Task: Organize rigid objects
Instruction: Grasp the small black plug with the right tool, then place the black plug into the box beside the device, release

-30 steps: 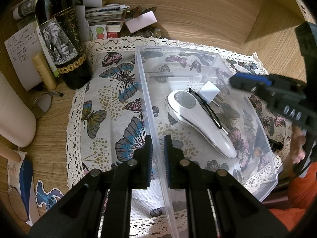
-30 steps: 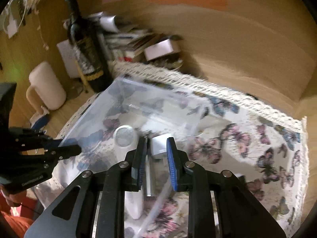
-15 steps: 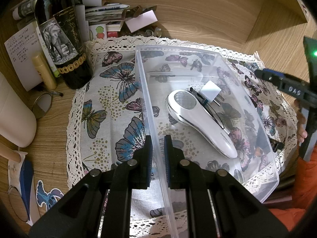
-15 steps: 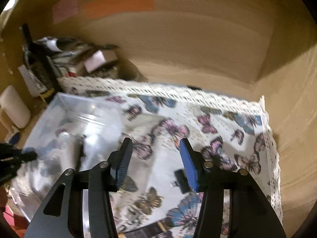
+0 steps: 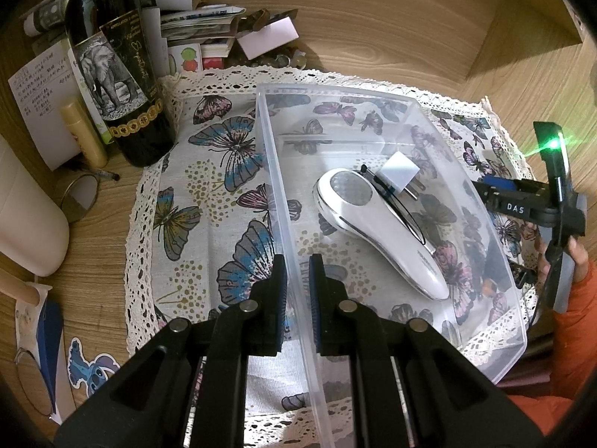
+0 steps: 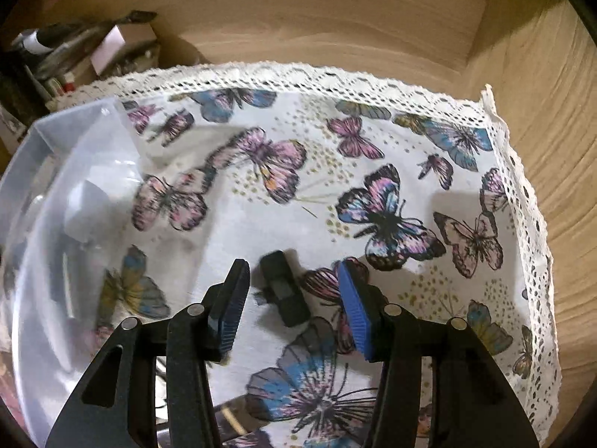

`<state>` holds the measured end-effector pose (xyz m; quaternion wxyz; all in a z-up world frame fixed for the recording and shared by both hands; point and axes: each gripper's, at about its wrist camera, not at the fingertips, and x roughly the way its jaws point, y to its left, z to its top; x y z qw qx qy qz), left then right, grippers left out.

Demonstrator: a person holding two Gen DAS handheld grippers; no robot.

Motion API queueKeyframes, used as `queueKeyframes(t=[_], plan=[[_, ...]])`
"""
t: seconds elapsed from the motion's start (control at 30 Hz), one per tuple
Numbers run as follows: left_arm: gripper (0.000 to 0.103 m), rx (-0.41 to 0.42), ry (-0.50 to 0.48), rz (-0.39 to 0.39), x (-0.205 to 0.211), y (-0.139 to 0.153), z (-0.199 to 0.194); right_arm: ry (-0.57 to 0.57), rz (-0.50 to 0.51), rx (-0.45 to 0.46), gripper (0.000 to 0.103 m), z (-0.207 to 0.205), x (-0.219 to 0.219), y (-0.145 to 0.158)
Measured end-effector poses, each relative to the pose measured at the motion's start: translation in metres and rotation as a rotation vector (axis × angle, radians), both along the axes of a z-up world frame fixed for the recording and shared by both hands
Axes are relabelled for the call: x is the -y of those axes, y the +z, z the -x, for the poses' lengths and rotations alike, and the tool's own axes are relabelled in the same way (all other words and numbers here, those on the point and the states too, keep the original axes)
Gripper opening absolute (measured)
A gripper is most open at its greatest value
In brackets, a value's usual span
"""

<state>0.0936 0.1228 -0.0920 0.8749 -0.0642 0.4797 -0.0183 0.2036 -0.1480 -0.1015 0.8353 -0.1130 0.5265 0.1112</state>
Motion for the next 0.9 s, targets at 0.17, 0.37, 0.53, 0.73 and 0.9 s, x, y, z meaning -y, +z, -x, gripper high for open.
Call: queueKeyframes(t=[0.17,0.37,0.53,0.73,0.9], plan=[[0.011,0.001,0.0,0.0,0.0,0.0,0.0,0.011,-0.008,-0.006,0.038,0.004,0.004,-0.003],[0.011,0.0,-0.001,0.0,0.0,0.0,0.0,0.021,-0.002,0.016,0.018,0.007,0.002,-0.002],[0.011,0.001,-0.001,-0.001,0.001,0.0,0.0,0.034,-0.015,0.048,0.018,0.008,-0.005,0.01],[0.011,0.001,0.0,-0.001,0.001,0.0,0.0,0.07,-0.048,0.12,0.018,0.014,-0.015,0.043],[0.011,0.0,0.0,-0.001,0.001,0.0,0.0,0.124,-0.078,0.186,0.018,0.024,-0.035,0.07]])
